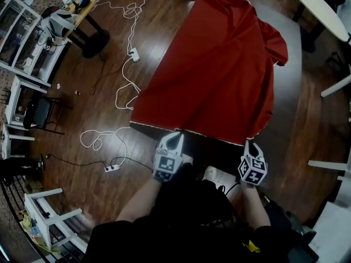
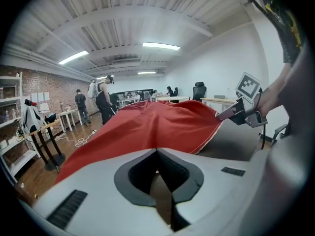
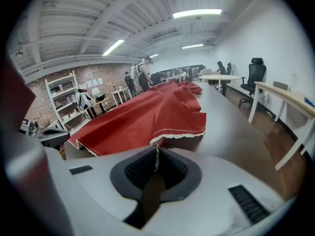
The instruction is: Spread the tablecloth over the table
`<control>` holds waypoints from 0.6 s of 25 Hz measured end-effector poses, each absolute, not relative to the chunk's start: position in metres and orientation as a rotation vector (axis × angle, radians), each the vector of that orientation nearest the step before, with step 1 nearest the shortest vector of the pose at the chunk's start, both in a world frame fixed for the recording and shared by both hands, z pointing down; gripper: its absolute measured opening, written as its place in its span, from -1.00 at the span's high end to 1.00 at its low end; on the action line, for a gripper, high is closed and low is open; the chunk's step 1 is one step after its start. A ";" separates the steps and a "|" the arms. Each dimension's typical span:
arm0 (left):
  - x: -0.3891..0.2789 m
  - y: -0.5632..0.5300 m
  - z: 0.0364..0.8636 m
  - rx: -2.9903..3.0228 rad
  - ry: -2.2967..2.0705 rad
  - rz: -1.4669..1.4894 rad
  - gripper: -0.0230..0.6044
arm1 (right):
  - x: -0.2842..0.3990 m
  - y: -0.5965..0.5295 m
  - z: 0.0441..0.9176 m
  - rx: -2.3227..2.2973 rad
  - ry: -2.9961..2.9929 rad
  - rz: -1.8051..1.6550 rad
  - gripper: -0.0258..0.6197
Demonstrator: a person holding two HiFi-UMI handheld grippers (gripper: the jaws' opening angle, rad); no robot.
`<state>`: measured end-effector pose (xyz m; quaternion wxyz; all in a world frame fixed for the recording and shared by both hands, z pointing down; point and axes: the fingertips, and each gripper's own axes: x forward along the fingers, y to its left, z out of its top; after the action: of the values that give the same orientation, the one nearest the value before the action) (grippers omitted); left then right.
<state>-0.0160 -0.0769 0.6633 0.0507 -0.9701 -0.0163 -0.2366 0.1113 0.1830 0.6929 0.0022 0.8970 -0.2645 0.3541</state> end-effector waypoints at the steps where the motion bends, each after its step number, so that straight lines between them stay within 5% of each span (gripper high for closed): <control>1: -0.017 -0.071 0.663 -2.952 -0.053 -0.718 0.92 | 0.108 0.193 0.692 2.823 -0.820 1.108 0.86; 15: -0.023 -0.024 0.673 -2.866 -0.126 -0.736 0.92 | 0.040 0.249 0.700 2.839 -0.849 1.178 0.86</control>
<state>-0.0233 -0.0244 0.6728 0.0897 -0.9638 -0.0425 -0.2474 0.0400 0.2494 0.7001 -0.0233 0.8901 -0.2661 0.3693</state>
